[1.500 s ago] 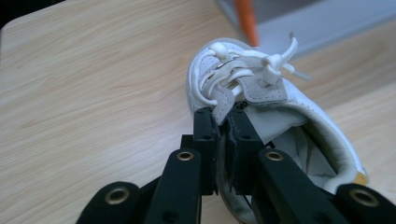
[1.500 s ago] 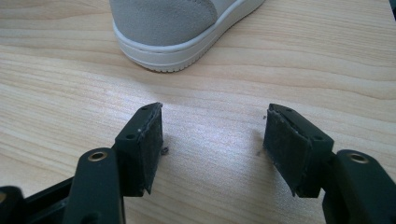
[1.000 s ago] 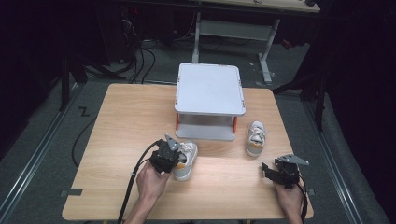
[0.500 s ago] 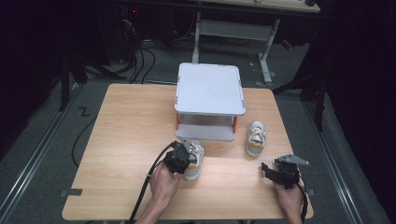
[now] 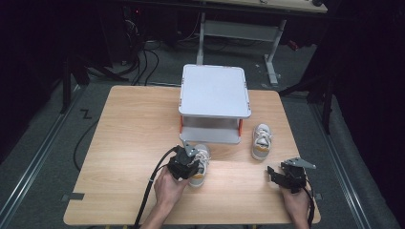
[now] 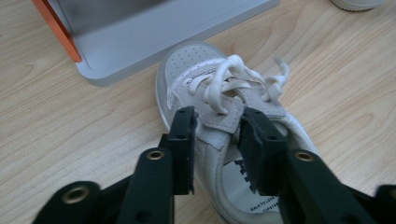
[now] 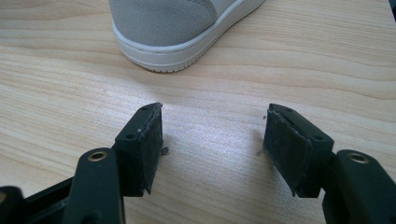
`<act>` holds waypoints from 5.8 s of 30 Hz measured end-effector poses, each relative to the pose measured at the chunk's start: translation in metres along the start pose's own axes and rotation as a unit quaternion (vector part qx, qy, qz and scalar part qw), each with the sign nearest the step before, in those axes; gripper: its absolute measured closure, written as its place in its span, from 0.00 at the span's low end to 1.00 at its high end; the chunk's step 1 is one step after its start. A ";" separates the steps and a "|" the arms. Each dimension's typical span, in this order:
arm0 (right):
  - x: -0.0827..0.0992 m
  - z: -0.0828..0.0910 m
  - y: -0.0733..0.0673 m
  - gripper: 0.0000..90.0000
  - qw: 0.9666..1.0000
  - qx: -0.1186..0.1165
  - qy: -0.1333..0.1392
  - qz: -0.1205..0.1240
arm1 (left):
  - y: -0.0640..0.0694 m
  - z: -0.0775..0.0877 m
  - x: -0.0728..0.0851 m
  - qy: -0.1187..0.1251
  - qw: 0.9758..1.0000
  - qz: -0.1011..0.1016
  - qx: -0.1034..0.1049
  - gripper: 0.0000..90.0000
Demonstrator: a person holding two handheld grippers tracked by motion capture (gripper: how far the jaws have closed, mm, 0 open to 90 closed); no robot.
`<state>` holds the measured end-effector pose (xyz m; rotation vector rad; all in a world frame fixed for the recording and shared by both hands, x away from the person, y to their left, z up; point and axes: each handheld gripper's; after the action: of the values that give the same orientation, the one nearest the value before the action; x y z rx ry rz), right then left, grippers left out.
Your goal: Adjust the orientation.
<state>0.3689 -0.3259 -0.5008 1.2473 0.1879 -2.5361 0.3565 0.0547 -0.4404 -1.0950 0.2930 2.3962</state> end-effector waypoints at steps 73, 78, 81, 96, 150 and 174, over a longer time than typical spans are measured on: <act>-0.040 0.033 -0.001 0.56 0.998 -0.005 0.067 0.001 | -0.128 0.014 0.093 0.045 0.985 0.127 -0.108 0.40; -0.064 0.022 -0.002 0.61 0.999 0.003 0.050 0.018 | -0.127 0.010 0.096 0.041 0.986 0.111 -0.114 0.40; -0.075 0.013 -0.006 0.63 0.999 0.011 0.038 0.036 | -0.126 0.009 0.096 0.040 0.986 0.108 -0.117 0.40; -0.102 -0.037 -0.005 0.71 0.999 0.030 -0.017 0.033 | -0.126 0.009 0.096 0.040 0.987 0.107 -0.115 0.38; -0.068 0.020 -0.149 0.90 0.980 -0.050 0.024 0.190 | -0.124 0.008 0.095 0.036 0.988 0.098 -0.117 0.37; -0.069 -0.002 -0.156 0.69 0.985 -0.116 0.011 0.124 | -0.124 0.009 0.095 0.035 0.988 0.098 -0.117 0.37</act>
<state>0.3591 -0.1626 -0.4502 1.1317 0.3050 -2.2186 0.3607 0.1965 -0.5059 -1.3120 0.1513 2.6205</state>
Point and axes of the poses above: each handheld gripper's, and its own axes: z roughly backward along the jaws, x roughly out of its underside, y roughly to its right, and after that the axes turned 5 degrees about y, right-handed
